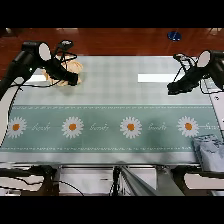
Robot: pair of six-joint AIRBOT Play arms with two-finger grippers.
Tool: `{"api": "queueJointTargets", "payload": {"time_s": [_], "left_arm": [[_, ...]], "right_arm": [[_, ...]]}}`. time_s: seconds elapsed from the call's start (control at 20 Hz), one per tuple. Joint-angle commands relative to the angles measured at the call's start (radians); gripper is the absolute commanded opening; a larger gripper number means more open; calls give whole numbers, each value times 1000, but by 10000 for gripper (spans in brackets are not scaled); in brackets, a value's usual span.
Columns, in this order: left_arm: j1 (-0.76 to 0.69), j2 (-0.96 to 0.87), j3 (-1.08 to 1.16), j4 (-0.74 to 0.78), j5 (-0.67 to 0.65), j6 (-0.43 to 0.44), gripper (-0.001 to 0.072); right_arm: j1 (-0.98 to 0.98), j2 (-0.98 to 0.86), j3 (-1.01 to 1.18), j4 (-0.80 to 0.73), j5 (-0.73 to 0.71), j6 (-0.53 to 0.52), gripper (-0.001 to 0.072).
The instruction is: Fold the shirts.
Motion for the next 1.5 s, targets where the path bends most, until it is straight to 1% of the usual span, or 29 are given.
{"api": "queueJointTargets", "payload": {"time_s": [0.0, 1.0, 1.25, 1.3, 1.45], "left_arm": [[-1, -1, 0, 0, 0, 0, 720], [-2, -1, 0, 0, 1, 0, 720], [-2, -1, 0, 0, -18, 0, 720], [-2, -1, 1, 9, 11, 16, 720], [12, 0, 51, 109, 158, 3, 720]], "right_arm": [[1, 0, 0, 0, 0, 0, 429], [1, 0, 0, 1, 0, 0, 429], [1, 0, 0, 1, 0, 2, 429], [1, 0, 0, 1, 2, 2, 429], [1, 0, 0, 3, -8, 2, 429]]}}
